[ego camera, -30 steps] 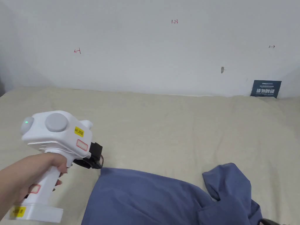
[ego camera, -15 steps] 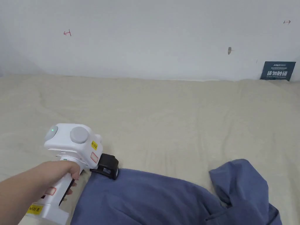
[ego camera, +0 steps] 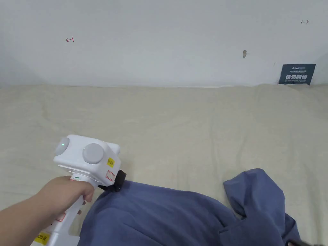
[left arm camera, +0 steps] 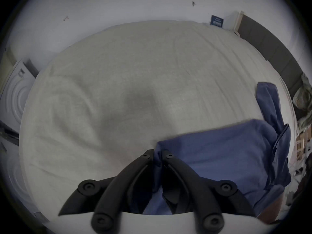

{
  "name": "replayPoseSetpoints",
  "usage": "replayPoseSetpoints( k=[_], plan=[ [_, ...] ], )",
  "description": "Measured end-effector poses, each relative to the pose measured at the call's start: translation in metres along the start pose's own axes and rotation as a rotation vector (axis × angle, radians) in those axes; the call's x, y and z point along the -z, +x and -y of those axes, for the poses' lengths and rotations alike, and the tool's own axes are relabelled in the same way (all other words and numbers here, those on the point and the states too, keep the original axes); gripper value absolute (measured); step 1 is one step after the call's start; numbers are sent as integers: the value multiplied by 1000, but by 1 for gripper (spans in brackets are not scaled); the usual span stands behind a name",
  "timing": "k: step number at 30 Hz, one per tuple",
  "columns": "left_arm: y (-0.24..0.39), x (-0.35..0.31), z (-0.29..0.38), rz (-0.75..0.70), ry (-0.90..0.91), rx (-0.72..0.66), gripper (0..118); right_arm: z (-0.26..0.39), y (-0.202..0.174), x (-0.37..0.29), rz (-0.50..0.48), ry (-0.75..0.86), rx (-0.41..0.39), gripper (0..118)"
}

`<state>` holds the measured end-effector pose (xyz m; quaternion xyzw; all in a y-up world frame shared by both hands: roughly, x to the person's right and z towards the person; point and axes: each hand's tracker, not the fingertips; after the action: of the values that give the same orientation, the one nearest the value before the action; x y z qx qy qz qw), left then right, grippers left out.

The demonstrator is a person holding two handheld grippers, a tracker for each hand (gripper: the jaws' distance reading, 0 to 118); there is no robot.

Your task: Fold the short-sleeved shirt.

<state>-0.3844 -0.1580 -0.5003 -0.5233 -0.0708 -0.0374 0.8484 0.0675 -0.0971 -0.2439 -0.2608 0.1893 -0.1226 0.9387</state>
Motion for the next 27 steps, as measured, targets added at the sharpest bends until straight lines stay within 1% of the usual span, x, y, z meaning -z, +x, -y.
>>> replayPoseSetpoints(
  k=[2,3,4,5,6,7,8,9,10,11,12,13,14,17,19,20,21,22,24,25,26,27],
  plan=[
    [-3,-9,1,-32,15,2,8,-34,19,5,2,4,-32,0],
    [-5,-13,3,-56,21,5,8,-52,31,16,32,-26,-68,0],
    [-5,-18,3,-64,12,5,8,-70,44,34,71,-105,-100,0],
    [-6,-20,5,-66,12,3,8,-82,56,52,120,-172,-113,0],
    [-7,-21,7,-66,11,0,8,-89,70,72,176,-223,-105,0],
    [-6,-25,9,-64,11,-2,8,-98,74,92,217,-276,-94,0],
    [-3,-28,12,-65,14,-2,8,-103,85,110,214,-329,-86,0],
    [-4,-30,14,-66,15,-2,8,-108,97,133,211,-442,-78,8],
    [-5,-30,15,-65,10,-5,8,-109,106,154,253,-529,-41,39],
    [-5,-30,17,-65,4,-5,8,-104,115,172,291,-604,-16,83],
    [-3,-31,18,-67,-1,-3,8,-100,123,185,311,-673,12,113],
    [-4,-32,19,-69,-7,1,8,-99,126,195,343,-682,9,113],
    [-5,-32,20,-69,-12,3,8,-97,128,202,347,-673,17,113],
    [-7,-32,24,-61,-29,-6,8,-94,127,222,410,-652,24,113],
    [-11,-29,26,-60,-44,-15,8,-93,121,232,478,-647,-11,113],
    [-10,-29,28,-58,-53,-17,8,-91,115,236,487,-657,-46,110],
    [-10,-27,30,-58,-61,-17,8,-89,108,240,467,-681,-96,99],
    [-10,-25,31,-57,-67,-15,8,-85,100,244,438,-717,-137,97],
    [-10,-21,33,-57,-78,-14,8,-72,89,252,415,-807,-164,97],
    [-10,-19,34,-57,-83,-14,8,-67,84,252,419,-821,-163,96],
    [-10,-18,35,-58,-87,-13,8,-68,81,250,432,-782,-159,94],
    [-11,-17,36,-57,-89,-14,8,-70,82,248,448,-747,-173,87]
  ],
)
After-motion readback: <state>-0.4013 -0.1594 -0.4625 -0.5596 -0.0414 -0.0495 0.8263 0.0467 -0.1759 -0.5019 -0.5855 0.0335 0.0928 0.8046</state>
